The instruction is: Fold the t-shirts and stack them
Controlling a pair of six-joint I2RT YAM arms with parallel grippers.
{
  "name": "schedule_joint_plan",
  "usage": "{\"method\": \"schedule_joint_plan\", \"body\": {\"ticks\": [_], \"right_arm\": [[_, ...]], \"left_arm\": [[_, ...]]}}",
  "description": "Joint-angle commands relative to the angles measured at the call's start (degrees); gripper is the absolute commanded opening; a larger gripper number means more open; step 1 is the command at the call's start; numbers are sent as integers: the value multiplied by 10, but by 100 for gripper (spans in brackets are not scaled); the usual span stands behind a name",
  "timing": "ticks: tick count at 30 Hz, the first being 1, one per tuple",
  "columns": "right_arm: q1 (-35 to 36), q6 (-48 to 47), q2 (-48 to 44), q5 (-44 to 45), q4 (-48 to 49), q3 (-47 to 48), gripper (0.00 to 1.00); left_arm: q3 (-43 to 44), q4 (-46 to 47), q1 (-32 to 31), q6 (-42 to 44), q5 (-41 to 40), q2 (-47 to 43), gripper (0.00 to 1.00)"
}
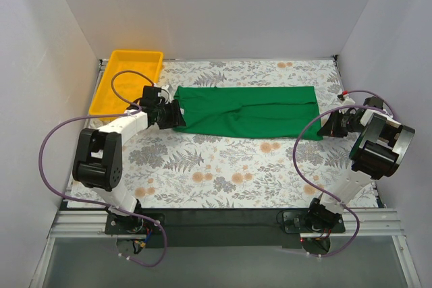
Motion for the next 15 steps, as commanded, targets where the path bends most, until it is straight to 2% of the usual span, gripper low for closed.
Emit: {"method": "schedule_joint_plan", "body": {"ticks": [1,12,15], "right_arm": [[-3,-2,1,-22,10,0,16],[-3,-2,2,-30,10,-1,15],[-3,-2,2,-30,9,-1,15]], "left_arm": [[27,-1,4,16,-37,-11,47],[32,-2,4,25,-61,8,46],[43,-7,4,26,-49,21,42]]}}
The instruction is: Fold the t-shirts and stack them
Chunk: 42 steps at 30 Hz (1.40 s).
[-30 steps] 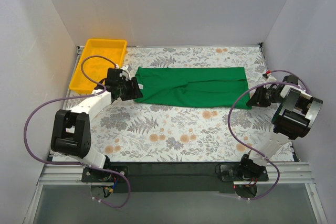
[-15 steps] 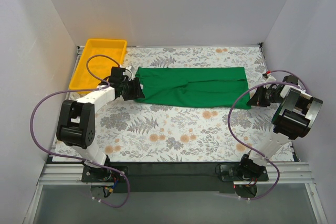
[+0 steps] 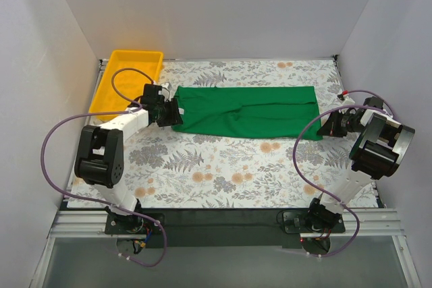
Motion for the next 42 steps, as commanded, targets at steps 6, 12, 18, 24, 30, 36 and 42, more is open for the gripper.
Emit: {"method": "schedule_joint_plan", "body": {"ticks": [6,12,18,24,30,36,42], "right_arm": [[-3,-3,1,-19,9,0,14],[-3,-3,1,-19,9,0,14],[-6,-4,-5,-10,11,-1,2],[-18,0,-17,9,25,-7,1],[-25,0,-22,13,28,-11,1],[-27,-4,-22,-2,26,-14,1],[-28,-8,-36,1,26,-18,1]], "left_arm": [[36,-11,4,12,11,33,34],[40,-14,4,12,6,36,19],[50,-18,5,0,-31,35,0],[65,-25,17,-16,-52,41,0],[60,-28,30,-30,-29,40,0],[56,-37,31,-30,16,46,0],[37,-41,35,-44,11,23,15]]}}
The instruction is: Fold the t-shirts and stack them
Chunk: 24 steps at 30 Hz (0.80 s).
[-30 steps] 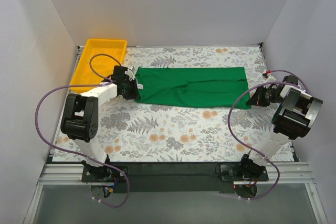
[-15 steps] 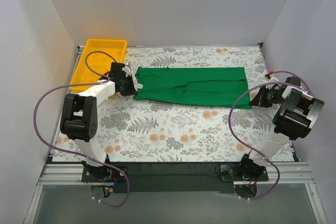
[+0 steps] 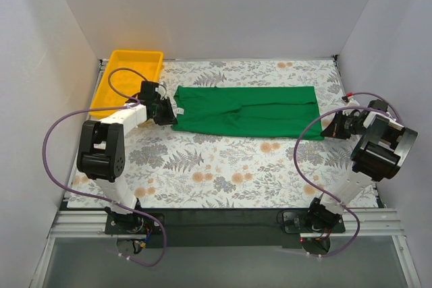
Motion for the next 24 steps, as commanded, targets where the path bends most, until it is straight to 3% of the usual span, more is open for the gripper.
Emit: {"method": "schedule_joint_plan", "body": {"ticks": [1,12,14,15,16,17,24], "right_arm": [[-6,-9,-34,-4,11,-6,1],[-9,-70,-58,-2,-33,-13,2],[-10,-76,-60,-1,-36,-15,9],[-11,-76,-62,0,-38,-15,13],[-11,-76,-60,0,-39,-15,23],[-10,-76,-59,-1,-40,-15,26],[-11,-67,-52,-16,-40,7,41]], "left_arm": [[-13,-9,11,-11,-2,-27,17],[-28,-9,23,-22,7,-63,18],[-32,-1,24,-23,15,-67,20],[-35,1,23,-22,22,-68,26],[-36,2,23,-23,27,-70,29],[-36,4,23,-21,33,-70,31],[-28,7,24,-19,61,-55,36]]}}
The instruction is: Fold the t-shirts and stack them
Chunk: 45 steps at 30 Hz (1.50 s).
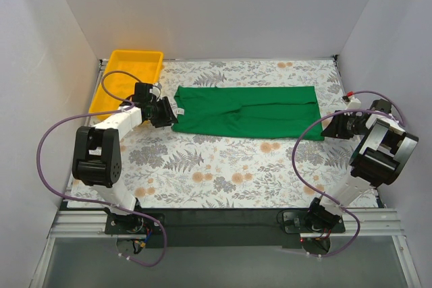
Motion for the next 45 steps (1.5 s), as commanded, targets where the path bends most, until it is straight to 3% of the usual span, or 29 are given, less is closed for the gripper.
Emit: {"method": "schedule_joint_plan", "body": {"ticks": [1,10,18,28,38,45], "right_arm": [[-3,-4,-7,-21,-10,23,42],[2,14,54,-42,-25,62,40],[10,15,58,-45,-23,52,30],[12,10,52,-46,-22,45,2],[11,-5,17,-12,-21,20,1],[5,-8,6,0,-21,15,1]], "left_arm": [[4,10,1,2,26,-13,36],[12,17,2,3,39,8,37],[13,23,1,3,61,21,37],[13,25,1,0,75,30,36],[15,26,1,-1,81,35,34],[20,17,2,0,28,45,34]]}}
